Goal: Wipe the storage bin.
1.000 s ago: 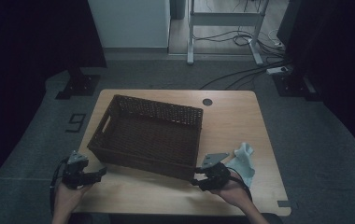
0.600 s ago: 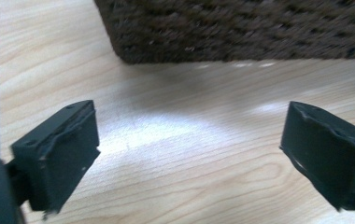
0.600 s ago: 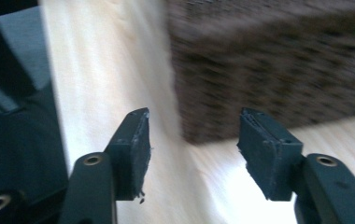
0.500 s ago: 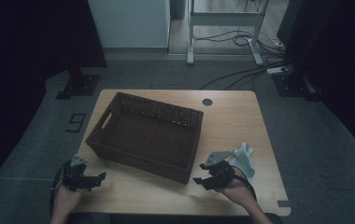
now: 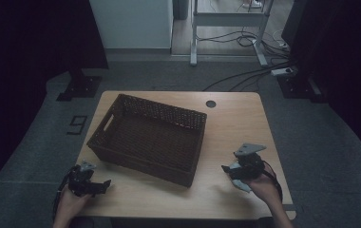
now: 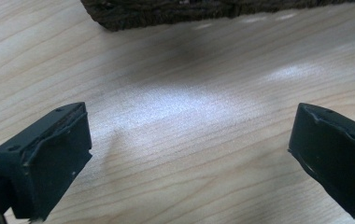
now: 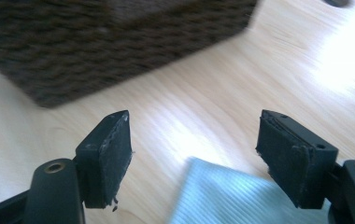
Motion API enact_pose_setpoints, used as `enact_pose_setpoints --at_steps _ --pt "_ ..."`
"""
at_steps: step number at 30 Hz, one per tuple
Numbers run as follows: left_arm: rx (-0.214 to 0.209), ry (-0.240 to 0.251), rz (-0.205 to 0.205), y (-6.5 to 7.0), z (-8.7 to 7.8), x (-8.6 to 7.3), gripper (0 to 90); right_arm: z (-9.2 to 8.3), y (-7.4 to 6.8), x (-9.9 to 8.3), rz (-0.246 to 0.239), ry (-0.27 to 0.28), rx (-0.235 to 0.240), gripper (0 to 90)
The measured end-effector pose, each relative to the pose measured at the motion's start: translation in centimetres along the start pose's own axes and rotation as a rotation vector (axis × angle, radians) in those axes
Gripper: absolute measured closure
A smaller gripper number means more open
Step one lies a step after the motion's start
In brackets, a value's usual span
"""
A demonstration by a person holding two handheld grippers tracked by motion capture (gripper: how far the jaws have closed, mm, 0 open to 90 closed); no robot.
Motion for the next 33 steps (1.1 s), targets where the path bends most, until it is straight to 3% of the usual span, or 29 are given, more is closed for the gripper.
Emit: enact_pose_setpoints --at_steps 4,7,10,17,24,26,28,33 --pt "0.006 -0.022 0.014 0.0 0.3 -0.3 0.0 -0.3 1.8 -1.4 0.030 -0.028 -0.051 26.3" --pt "-0.013 -0.038 0.006 0.1 0.5 -0.5 0.0 0.0 2.7 -2.6 0.050 -0.059 -0.067 25.7" --pt "-0.036 -0.041 -0.016 0.1 0.6 -0.7 0.0 0.6 3.0 -3.7 0.055 -0.097 -0.069 24.6" --pt "-0.039 -0.032 -0.018 0.1 0.6 -0.7 0.0 2.4 3.5 -6.2 0.054 -0.188 -0.049 15.3" --pt "-0.038 -0.020 -0.018 0.0 0.8 -0.5 0.0 3.3 4.7 -7.5 0.086 -0.210 -0.057 14.8" --pt "-0.037 -0.018 -0.020 0.0 0.8 -0.5 0.0 3.3 4.8 -7.7 0.132 -0.200 -0.020 18.6" --pt "-0.036 -0.017 -0.020 0.0 0.8 -0.5 0.0 3.1 4.9 -7.6 0.148 -0.200 -0.026 25.5" --pt "-0.038 -0.006 -0.019 0.1 0.9 -0.4 0.0 2.7 4.7 -7.4 0.147 -0.213 -0.013 53.8"
Point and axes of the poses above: each handheld gripper's, and its own axes: z roughly forward along the jaws, x roughly out of its top, y roughly to its right, the point moved 9 cm from there along z, roughly forward along the jaws, and after that the axes turned 3 degrees about x, right-handed, at the moved point
